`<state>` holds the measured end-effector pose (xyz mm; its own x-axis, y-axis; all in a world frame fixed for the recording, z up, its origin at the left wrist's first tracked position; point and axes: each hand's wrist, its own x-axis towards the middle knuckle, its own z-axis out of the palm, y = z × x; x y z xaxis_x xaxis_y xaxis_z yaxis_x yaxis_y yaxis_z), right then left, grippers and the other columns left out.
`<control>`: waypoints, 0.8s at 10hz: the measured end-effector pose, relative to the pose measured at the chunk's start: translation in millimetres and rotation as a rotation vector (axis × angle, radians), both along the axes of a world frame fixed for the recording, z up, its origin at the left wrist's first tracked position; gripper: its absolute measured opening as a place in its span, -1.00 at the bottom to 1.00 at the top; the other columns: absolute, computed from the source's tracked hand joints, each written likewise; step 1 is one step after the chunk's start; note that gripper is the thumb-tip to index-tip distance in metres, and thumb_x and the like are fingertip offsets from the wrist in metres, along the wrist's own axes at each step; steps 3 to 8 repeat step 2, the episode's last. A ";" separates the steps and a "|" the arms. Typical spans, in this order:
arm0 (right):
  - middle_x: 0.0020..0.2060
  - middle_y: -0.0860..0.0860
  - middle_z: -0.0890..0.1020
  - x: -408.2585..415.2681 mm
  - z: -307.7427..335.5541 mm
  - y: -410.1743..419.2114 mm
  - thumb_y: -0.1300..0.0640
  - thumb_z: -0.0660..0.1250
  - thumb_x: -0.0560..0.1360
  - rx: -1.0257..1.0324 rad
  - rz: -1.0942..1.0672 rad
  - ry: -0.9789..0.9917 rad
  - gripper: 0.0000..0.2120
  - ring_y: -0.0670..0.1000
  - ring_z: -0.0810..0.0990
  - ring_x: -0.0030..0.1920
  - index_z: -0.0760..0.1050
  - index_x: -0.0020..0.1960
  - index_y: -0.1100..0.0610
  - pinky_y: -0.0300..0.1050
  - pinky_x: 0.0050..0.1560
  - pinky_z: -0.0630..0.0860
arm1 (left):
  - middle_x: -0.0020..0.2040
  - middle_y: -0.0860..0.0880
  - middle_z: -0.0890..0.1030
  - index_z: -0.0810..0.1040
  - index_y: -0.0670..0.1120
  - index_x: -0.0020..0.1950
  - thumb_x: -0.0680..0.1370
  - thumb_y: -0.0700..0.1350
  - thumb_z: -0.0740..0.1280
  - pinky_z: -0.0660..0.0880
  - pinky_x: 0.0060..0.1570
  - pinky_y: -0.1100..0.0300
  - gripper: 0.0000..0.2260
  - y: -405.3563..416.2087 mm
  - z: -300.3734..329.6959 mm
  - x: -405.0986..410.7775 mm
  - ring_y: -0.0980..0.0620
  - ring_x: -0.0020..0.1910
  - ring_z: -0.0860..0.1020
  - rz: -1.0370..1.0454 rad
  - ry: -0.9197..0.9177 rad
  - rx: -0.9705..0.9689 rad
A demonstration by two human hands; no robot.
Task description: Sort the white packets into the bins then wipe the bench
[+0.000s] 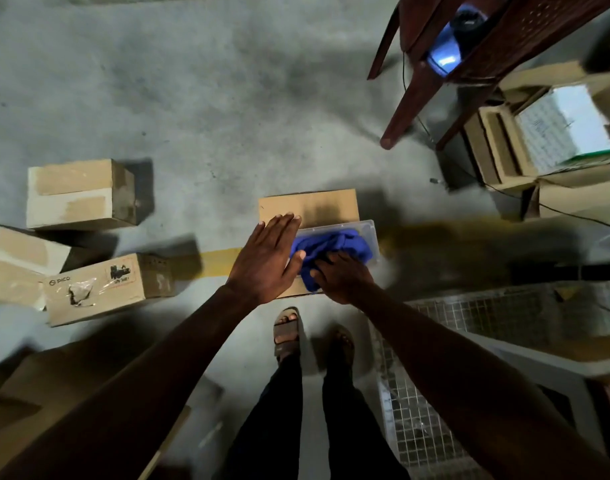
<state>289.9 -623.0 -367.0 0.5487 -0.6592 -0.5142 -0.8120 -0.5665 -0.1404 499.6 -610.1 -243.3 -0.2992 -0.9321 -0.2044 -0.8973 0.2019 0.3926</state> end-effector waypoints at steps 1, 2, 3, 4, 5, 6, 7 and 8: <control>0.17 0.09 0.62 2.5 12.1 -10.2 -0.14 -0.27 0.61 -0.007 -0.011 -0.068 -0.35 0.18 0.55 0.18 0.52 0.23 0.12 0.13 0.20 0.49 | 0.53 -0.17 0.31 0.21 -0.18 0.56 0.62 0.12 -0.01 0.18 0.50 -0.11 -0.42 10.1 -1.5 0.5 -0.14 0.51 0.28 0.001 0.009 0.000; 0.13 0.04 0.64 7.0 55.3 -6.1 -0.15 0.04 0.63 -0.047 -0.252 -0.207 -0.58 0.08 0.60 0.13 0.52 0.23 0.07 0.04 0.14 0.55 | 0.53 -0.16 0.31 0.20 -0.17 0.56 0.61 0.12 -0.02 0.18 0.50 -0.11 -0.41 17.3 12.7 -1.7 -0.14 0.51 0.28 0.018 0.027 0.018; 0.13 0.04 0.64 7.0 55.3 -6.1 -0.15 0.04 0.63 -0.047 -0.252 -0.207 -0.58 0.08 0.60 0.13 0.52 0.23 0.07 0.04 0.14 0.55 | 0.53 -0.16 0.31 0.20 -0.17 0.56 0.61 0.12 -0.02 0.18 0.50 -0.11 -0.41 17.3 12.7 -1.7 -0.14 0.51 0.28 0.018 0.027 0.018; 0.13 0.04 0.64 7.0 55.3 -6.1 -0.15 0.04 0.63 -0.047 -0.252 -0.207 -0.58 0.08 0.60 0.13 0.52 0.23 0.07 0.04 0.14 0.55 | 0.53 -0.16 0.31 0.20 -0.17 0.56 0.61 0.12 -0.02 0.18 0.50 -0.11 -0.41 17.3 12.7 -1.7 -0.14 0.51 0.28 0.018 0.027 0.018; 0.13 0.04 0.64 7.0 55.3 -6.1 -0.15 0.04 0.63 -0.047 -0.252 -0.207 -0.58 0.08 0.60 0.13 0.52 0.23 0.07 0.04 0.14 0.55 | 0.53 -0.16 0.31 0.20 -0.17 0.56 0.61 0.12 -0.02 0.18 0.50 -0.11 -0.41 17.3 12.7 -1.7 -0.14 0.51 0.28 0.018 0.027 0.018; 0.13 0.04 0.64 7.0 55.3 -6.1 -0.15 0.04 0.63 -0.047 -0.252 -0.207 -0.58 0.08 0.60 0.13 0.52 0.23 0.07 0.04 0.14 0.55 | 0.53 -0.16 0.31 0.20 -0.17 0.56 0.61 0.12 -0.02 0.18 0.50 -0.11 -0.41 17.3 12.7 -1.7 -0.14 0.51 0.28 0.018 0.027 0.018; 0.13 0.04 0.64 7.0 55.3 -6.1 -0.15 0.04 0.63 -0.047 -0.252 -0.207 -0.58 0.08 0.60 0.13 0.52 0.23 0.07 0.04 0.14 0.55 | 0.53 -0.16 0.31 0.20 -0.17 0.56 0.61 0.12 -0.02 0.18 0.50 -0.11 -0.41 17.3 12.7 -1.7 -0.14 0.51 0.28 0.018 0.027 0.018; 0.13 0.04 0.64 7.0 55.3 -6.1 -0.15 0.04 0.63 -0.047 -0.252 -0.207 -0.58 0.08 0.60 0.13 0.52 0.23 0.07 0.04 0.14 0.55 | 0.53 -0.16 0.31 0.20 -0.17 0.56 0.61 0.12 -0.02 0.18 0.50 -0.11 -0.41 17.3 12.7 -1.7 -0.14 0.51 0.28 0.018 0.027 0.018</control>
